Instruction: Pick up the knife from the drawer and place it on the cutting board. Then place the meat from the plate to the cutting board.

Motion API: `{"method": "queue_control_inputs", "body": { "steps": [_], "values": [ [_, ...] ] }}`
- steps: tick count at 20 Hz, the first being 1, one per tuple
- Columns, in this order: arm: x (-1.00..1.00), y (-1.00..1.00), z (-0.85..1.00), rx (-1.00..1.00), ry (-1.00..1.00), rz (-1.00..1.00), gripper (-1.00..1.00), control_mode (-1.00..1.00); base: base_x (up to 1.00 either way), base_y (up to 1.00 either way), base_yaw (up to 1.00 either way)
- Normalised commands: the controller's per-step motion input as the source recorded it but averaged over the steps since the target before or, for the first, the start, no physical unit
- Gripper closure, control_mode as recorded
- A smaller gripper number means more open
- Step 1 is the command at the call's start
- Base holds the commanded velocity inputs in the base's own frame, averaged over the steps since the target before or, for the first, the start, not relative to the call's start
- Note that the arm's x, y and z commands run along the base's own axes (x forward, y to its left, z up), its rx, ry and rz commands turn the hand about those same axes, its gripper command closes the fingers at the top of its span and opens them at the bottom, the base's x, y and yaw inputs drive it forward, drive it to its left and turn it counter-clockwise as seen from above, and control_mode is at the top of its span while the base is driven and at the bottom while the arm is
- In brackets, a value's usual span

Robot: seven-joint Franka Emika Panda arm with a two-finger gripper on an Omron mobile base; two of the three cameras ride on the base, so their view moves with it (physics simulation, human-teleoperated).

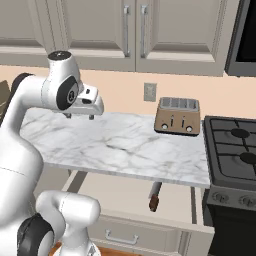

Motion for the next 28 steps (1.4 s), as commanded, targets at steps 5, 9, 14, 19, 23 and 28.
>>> {"method": "queue_control_inputs", "body": {
  "steps": [5,9,14,19,23,28],
  "values": [
    [-0.41,-0.02,0.05,0.0,0.01,0.0,-1.0,-1.0,0.0,0.0,0.0],
    [-0.29,0.0,0.0,-0.03,0.29,-0.01,-1.0,-1.0,0.0,0.0,0.0],
    [0.0,0.0,0.0,0.0,0.0,0.0,-1.0,1.0,-0.53,-0.05,0.0],
    [0.0,0.0,0.0,0.0,0.0,0.0,-1.0,1.0,-0.77,-0.28,0.0],
    [0.0,0.0,0.0,0.0,0.0,0.0,-1.0,1.0,-0.33,-0.41,0.0],
    [0.0,0.0,0.0,0.0,0.0,0.0,-1.0,1.0,0.0,-0.45,0.0]
  ]
}}
